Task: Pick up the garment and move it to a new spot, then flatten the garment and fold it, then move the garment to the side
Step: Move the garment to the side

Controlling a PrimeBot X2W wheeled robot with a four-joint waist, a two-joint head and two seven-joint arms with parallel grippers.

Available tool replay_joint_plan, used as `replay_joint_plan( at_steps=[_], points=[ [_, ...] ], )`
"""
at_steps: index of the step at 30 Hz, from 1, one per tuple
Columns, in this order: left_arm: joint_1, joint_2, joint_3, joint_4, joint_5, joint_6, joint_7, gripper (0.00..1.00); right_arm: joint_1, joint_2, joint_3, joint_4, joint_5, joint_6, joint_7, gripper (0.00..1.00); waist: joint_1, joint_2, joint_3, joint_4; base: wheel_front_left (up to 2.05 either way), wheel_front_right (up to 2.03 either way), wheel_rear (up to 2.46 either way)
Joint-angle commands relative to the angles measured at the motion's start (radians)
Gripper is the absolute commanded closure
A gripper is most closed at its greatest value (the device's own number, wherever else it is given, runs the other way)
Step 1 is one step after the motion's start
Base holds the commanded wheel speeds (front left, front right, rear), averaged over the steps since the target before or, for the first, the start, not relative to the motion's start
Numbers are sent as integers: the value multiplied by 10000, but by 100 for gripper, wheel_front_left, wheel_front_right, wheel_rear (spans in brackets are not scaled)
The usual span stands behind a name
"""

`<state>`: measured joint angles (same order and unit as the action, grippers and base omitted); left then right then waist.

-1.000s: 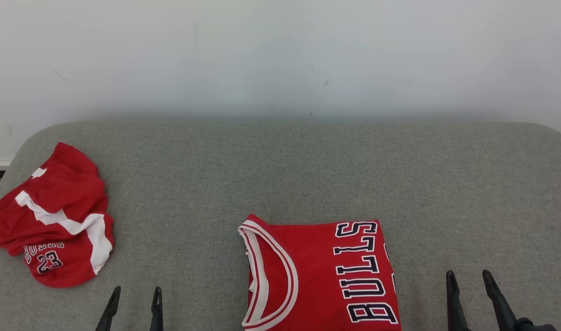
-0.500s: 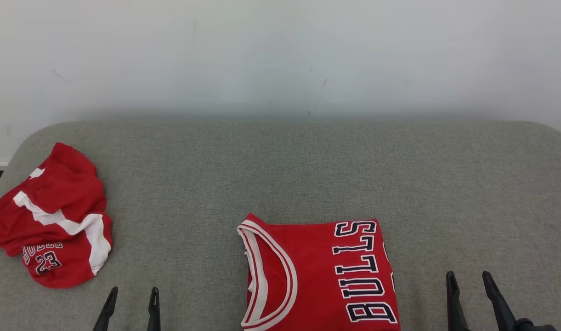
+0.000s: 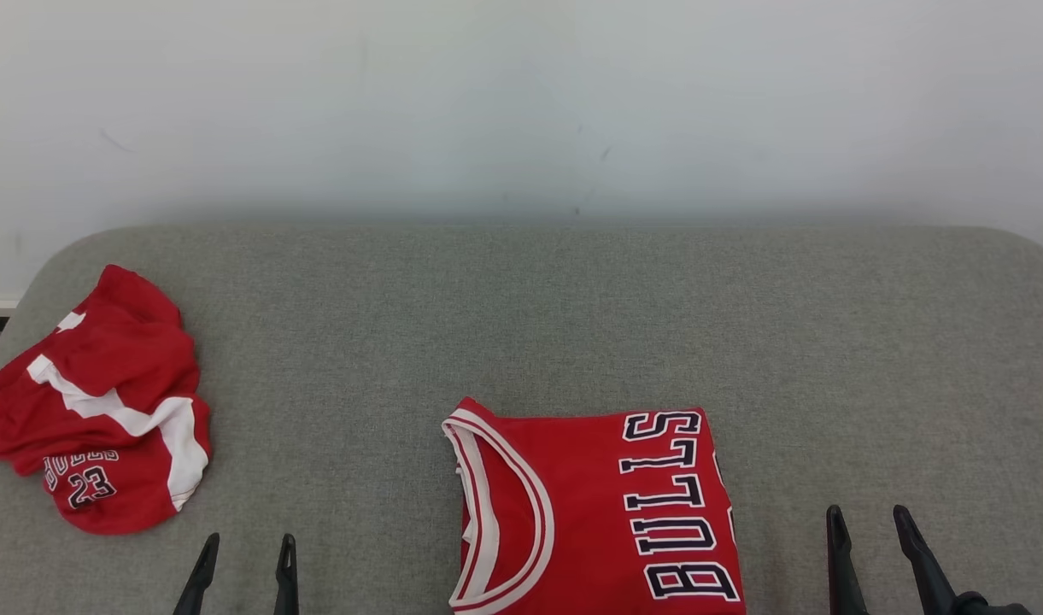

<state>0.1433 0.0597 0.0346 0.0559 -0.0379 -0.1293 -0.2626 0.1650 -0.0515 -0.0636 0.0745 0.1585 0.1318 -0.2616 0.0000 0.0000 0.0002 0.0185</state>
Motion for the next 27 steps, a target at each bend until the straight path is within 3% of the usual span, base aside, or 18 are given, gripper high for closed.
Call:
replay_joint_plan(
  at_steps=[1,12,27],
  points=[
    [112,-36,8,8,5,3,-29,0,5,21,-5,-26,0,-21,-41,0,0,0,-2,20,0,0,0],
    [23,-59,-86,55,29,-8,-29,0,-938,15,421,373,-171,-21,-41,0,0,0,6,192,0,0,0],
    [-198,-83,-338,176,-55,-2,-30,0,-3630,15,267,4433,-540,-21,-21,0,0,0,14,975,0,0,0]
  ],
)
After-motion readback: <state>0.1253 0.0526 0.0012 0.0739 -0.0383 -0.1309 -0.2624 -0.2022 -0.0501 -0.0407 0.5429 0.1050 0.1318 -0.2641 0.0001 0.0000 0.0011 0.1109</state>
